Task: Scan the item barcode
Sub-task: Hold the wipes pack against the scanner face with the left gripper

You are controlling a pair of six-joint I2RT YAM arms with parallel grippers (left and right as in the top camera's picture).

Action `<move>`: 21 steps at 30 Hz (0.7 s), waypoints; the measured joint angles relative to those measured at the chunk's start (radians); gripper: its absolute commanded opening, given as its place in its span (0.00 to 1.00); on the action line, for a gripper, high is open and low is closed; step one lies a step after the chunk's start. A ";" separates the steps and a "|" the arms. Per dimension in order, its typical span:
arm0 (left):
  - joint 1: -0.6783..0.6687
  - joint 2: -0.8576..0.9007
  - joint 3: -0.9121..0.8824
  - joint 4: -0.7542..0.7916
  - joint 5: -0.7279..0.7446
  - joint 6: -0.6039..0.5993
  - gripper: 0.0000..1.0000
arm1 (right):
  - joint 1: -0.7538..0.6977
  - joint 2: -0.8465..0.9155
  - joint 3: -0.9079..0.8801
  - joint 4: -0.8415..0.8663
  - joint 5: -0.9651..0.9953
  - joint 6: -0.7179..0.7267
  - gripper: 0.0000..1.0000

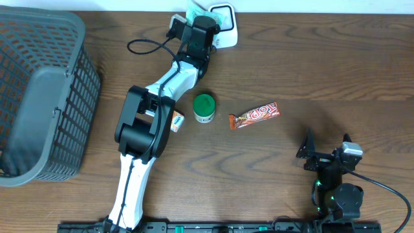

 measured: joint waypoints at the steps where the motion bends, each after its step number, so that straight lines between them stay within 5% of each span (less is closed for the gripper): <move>1: -0.002 0.002 0.000 0.000 -0.001 -0.006 0.07 | 0.000 0.000 0.000 0.000 0.000 0.000 0.99; 11: -0.060 0.011 0.000 0.002 -0.037 -0.011 0.07 | 0.000 0.000 0.000 0.000 0.000 0.000 0.99; 21: -0.085 0.012 0.000 0.078 -0.149 0.126 0.07 | 0.000 0.000 0.000 0.000 0.000 0.000 0.99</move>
